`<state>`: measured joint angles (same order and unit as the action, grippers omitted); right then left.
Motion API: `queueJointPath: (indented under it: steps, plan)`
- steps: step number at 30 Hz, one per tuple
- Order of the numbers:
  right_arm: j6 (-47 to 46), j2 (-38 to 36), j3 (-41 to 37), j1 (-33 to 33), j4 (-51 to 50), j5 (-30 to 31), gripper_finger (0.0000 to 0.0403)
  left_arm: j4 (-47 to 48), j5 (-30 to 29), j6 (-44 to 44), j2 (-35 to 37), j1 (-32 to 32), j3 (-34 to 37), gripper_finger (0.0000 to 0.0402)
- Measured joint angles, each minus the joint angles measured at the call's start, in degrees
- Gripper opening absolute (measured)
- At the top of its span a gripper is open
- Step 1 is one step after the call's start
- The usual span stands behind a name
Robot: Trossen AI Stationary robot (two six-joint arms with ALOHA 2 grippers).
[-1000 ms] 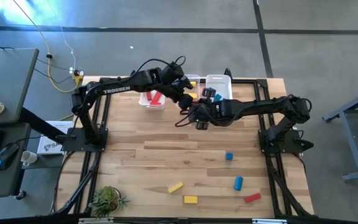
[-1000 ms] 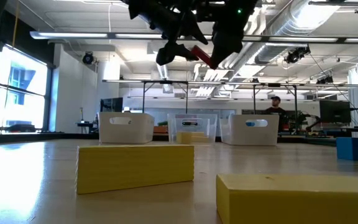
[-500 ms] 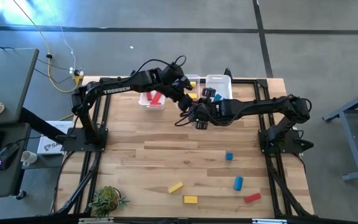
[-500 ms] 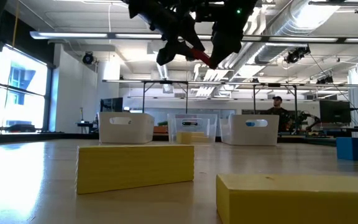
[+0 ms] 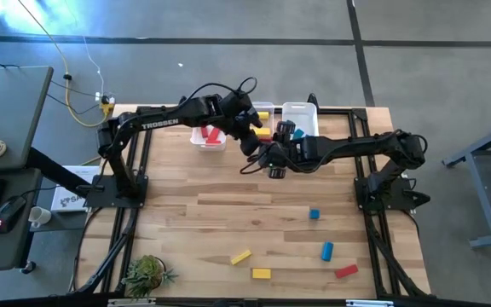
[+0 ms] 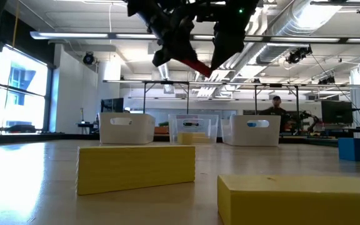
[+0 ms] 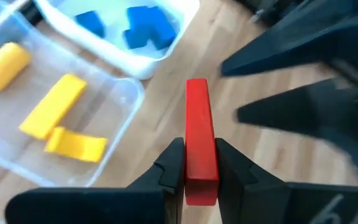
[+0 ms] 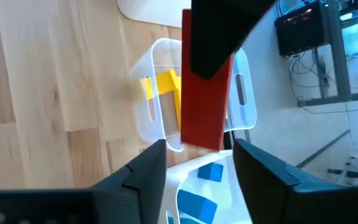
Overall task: Sort & place blocks by color
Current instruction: Put the red block into the left white bin
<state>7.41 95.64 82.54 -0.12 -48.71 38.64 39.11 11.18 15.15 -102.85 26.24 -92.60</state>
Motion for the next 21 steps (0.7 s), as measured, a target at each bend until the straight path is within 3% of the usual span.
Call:
queueJointPath:
  steps: [3, 8, 21]
  plan:
    - [-2.3, 0.0, 0.0, 0.0, -0.8, -1.9, 0.019, 3.7, -2.5, -1.9, 0.0, 0.4, 0.0, 0.0038]
    - [-4.9, 0.0, 0.0, 0.0, -2.5, -4.2, 0.0193, 13.4, -11.6, -4.9, 0.0, 1.6, 0.0, 0.0038]
    - [-9.0, 0.0, 0.0, 0.2, -2.9, -10.1, 0.0195, 28.0, -32.3, -4.6, 0.0, 5.4, 0.0, 0.0039]
